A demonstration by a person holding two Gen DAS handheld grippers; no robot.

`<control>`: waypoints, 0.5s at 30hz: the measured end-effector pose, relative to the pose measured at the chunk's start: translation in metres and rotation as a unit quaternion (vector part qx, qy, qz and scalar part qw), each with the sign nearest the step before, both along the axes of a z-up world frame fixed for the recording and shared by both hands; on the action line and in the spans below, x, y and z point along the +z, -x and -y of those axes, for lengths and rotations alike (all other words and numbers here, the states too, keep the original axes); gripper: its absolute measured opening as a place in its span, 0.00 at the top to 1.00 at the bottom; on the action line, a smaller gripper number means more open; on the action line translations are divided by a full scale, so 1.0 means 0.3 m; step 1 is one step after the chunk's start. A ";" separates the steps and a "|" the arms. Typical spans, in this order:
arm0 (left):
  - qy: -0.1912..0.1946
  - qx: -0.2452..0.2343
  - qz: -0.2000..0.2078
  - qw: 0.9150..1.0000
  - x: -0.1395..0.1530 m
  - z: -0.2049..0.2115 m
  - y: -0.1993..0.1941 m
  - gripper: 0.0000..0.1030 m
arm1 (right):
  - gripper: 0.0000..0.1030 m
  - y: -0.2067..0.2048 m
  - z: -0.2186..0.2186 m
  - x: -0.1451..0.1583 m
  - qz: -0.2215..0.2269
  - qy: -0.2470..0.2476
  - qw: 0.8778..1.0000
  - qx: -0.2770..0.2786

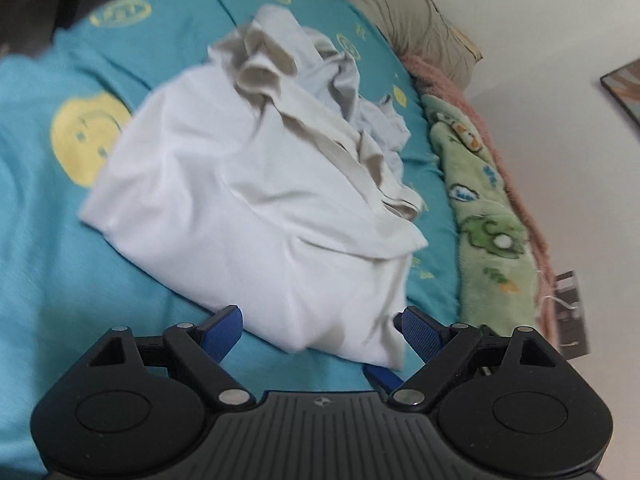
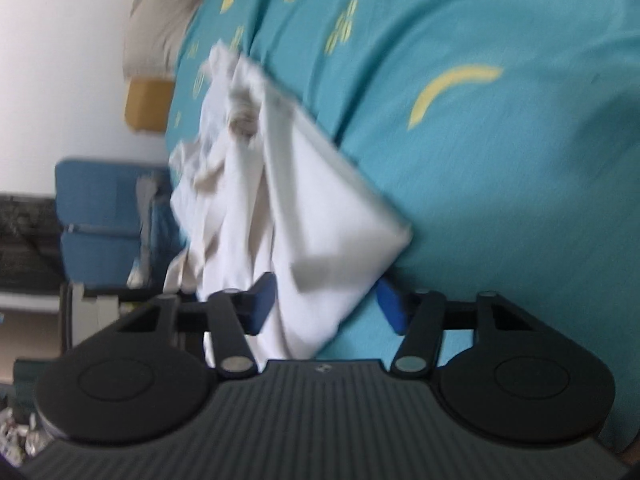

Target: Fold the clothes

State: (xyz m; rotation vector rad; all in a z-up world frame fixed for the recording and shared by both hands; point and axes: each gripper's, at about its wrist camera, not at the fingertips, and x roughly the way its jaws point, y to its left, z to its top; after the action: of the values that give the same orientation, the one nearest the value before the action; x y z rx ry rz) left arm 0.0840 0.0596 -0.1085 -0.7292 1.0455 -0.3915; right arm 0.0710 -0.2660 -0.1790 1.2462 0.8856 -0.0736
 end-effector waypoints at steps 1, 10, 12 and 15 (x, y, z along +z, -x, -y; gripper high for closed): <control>0.023 -0.005 -0.008 1.000 -0.014 0.006 -0.004 0.14 | 0.50 0.003 0.009 -0.002 0.001 0.002 1.000 -0.011; 0.125 -0.026 -0.059 0.990 -0.140 0.091 -0.046 0.14 | 0.93 -0.018 0.041 0.006 0.007 0.010 1.000 -0.010; 0.133 -0.025 -0.057 0.989 -0.156 0.107 -0.066 0.14 | 0.93 -0.012 0.039 0.031 0.022 0.011 1.000 -0.010; 0.125 -0.021 -0.059 0.990 -0.171 0.117 -0.087 0.14 | 0.94 -0.003 0.045 0.069 0.046 0.004 0.999 -0.015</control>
State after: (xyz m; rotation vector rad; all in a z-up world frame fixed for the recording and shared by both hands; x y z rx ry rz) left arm 0.1101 0.0244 -0.1599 -0.9652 1.1353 -0.5272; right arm 0.0720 -0.2794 -0.1584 1.2452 0.7863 -0.0423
